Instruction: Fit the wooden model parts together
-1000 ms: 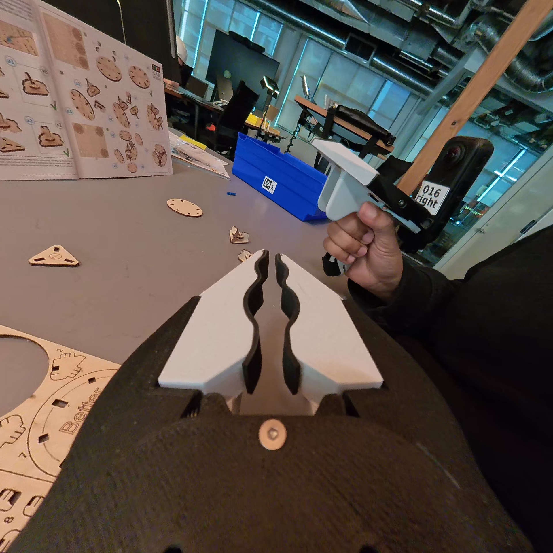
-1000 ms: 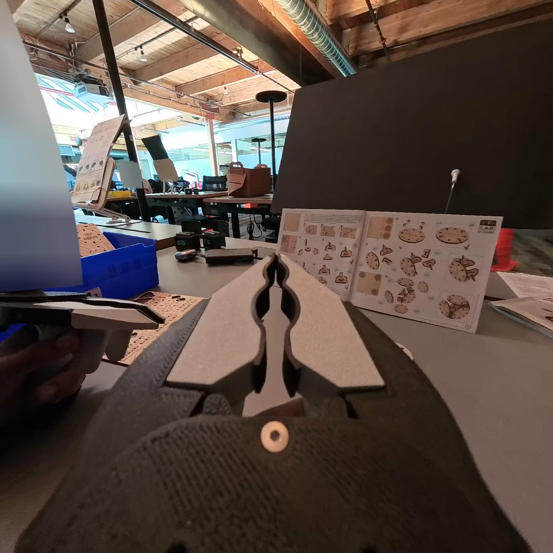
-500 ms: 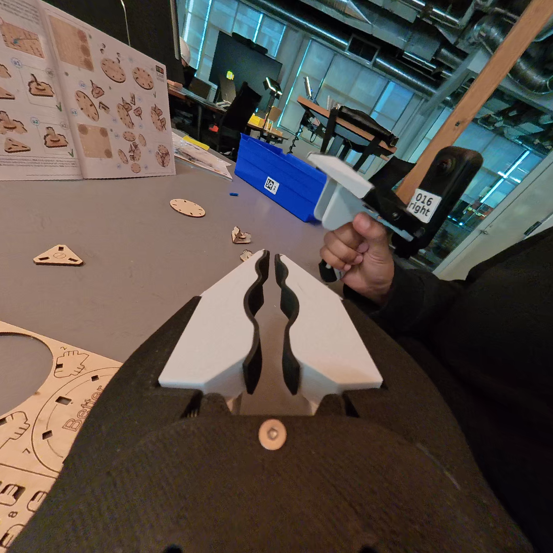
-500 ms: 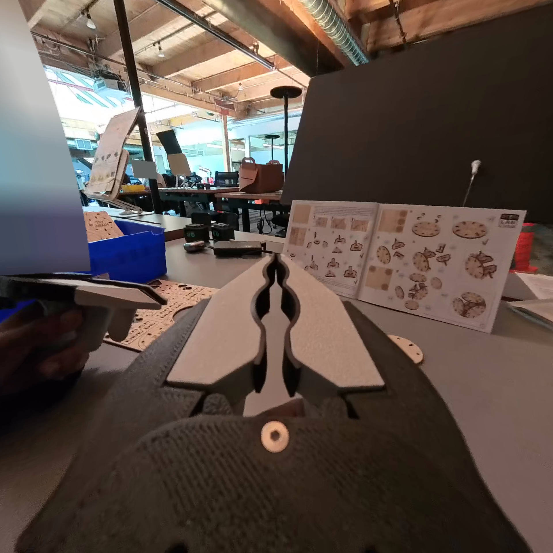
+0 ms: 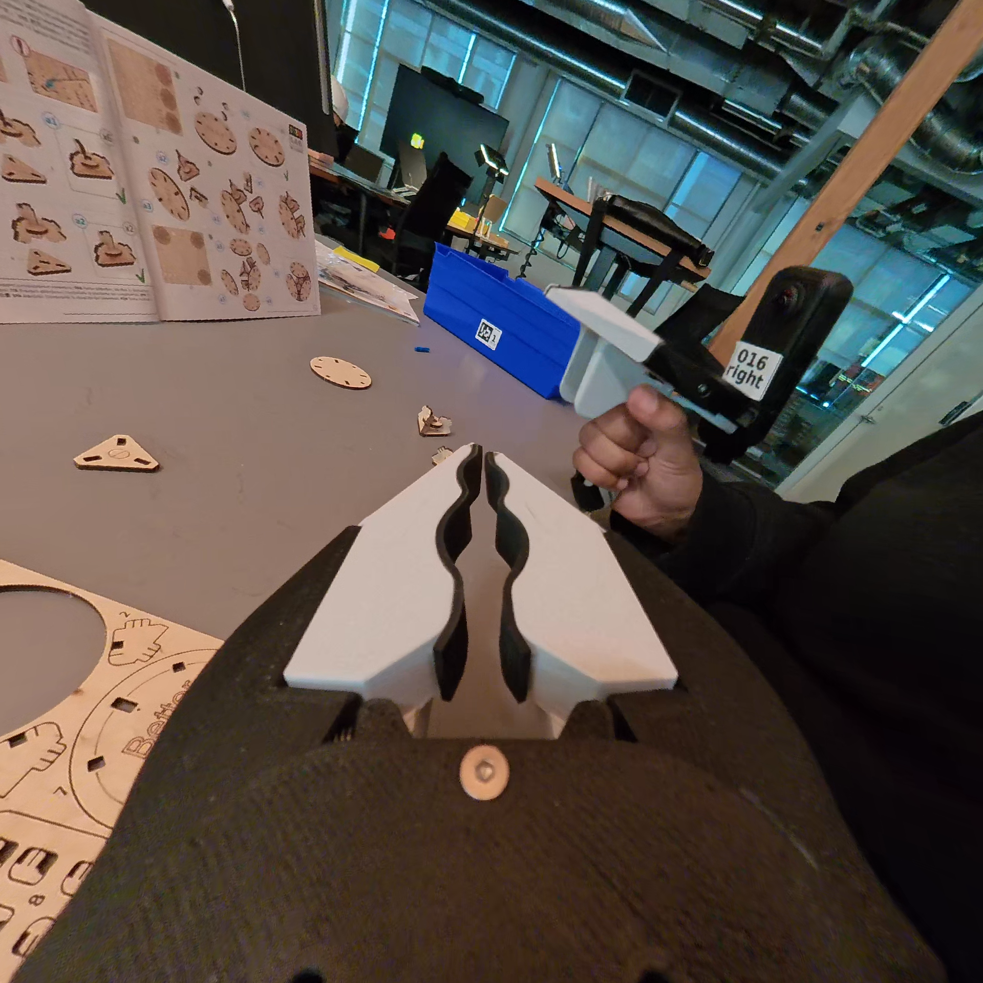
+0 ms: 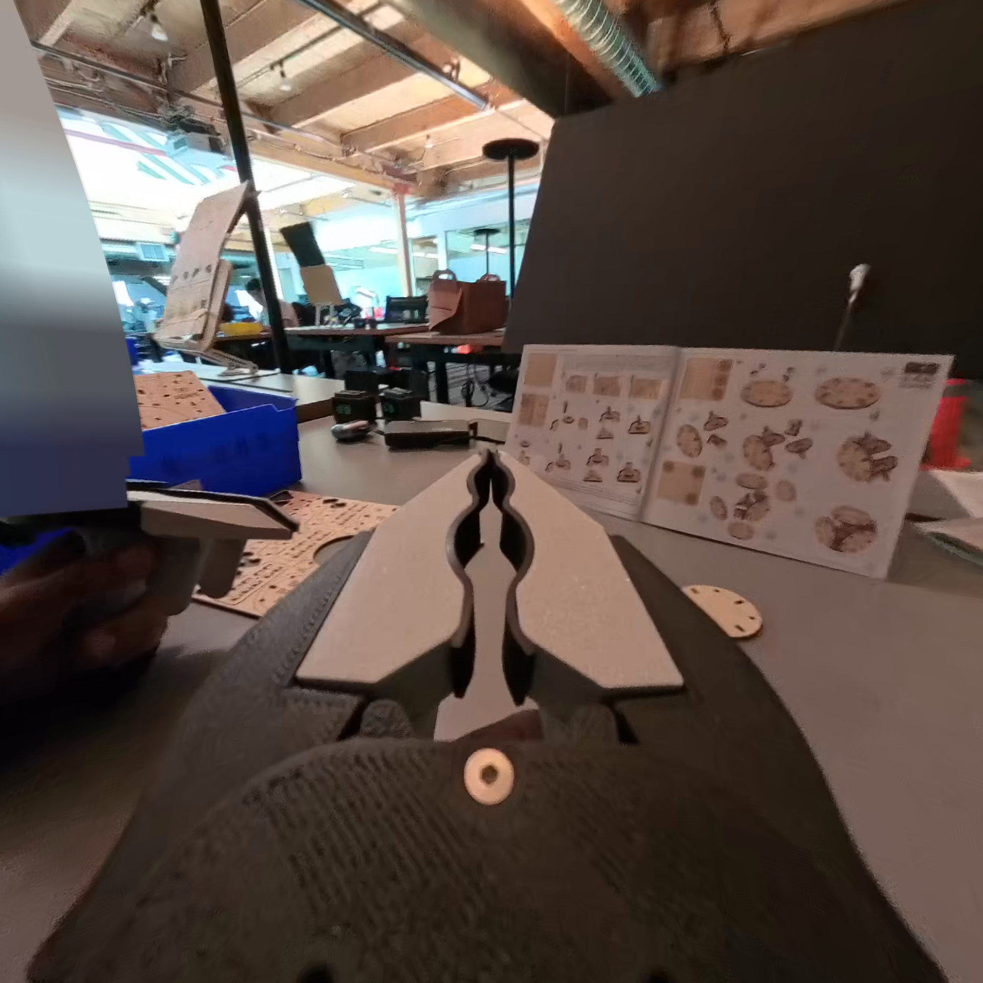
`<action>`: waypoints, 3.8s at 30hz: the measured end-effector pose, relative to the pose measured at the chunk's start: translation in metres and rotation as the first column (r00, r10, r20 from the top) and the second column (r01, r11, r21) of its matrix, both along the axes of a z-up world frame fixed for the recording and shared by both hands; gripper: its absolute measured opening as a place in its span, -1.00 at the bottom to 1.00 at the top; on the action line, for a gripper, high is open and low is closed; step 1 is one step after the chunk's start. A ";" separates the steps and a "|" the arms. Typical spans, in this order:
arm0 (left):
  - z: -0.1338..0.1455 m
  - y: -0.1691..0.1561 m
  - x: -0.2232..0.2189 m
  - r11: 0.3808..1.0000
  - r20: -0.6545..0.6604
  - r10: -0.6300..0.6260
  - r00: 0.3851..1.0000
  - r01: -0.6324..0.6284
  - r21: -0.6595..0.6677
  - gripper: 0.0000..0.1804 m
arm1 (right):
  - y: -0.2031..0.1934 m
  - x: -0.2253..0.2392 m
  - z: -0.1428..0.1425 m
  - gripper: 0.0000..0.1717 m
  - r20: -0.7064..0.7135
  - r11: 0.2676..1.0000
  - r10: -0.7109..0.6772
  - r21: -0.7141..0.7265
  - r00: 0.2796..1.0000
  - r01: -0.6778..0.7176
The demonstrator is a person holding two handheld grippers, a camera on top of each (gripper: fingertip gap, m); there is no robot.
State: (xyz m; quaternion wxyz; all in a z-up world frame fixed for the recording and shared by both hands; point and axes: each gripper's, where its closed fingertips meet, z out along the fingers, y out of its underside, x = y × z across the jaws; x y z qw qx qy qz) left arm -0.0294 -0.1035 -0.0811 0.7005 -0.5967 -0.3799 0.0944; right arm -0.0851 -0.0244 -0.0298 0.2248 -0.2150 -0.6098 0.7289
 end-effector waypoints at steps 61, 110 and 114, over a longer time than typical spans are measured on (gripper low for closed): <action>-0.001 -0.003 -0.002 1.000 0.012 0.018 1.000 -0.018 0.004 -1.00 | -0.006 0.104 0.035 -1.00 -0.318 0.853 0.518 0.130 0.794 -0.505; -0.070 0.163 0.014 0.902 0.312 -0.076 0.947 0.199 -0.384 -0.53 | 0.121 -0.015 -0.022 -1.00 0.132 0.976 -0.184 0.141 0.974 0.166; -0.073 0.164 0.006 0.905 0.335 -0.078 0.939 0.207 -0.371 -0.21 | 0.105 -0.019 0.015 -1.00 0.207 0.949 -0.022 -0.302 0.978 0.085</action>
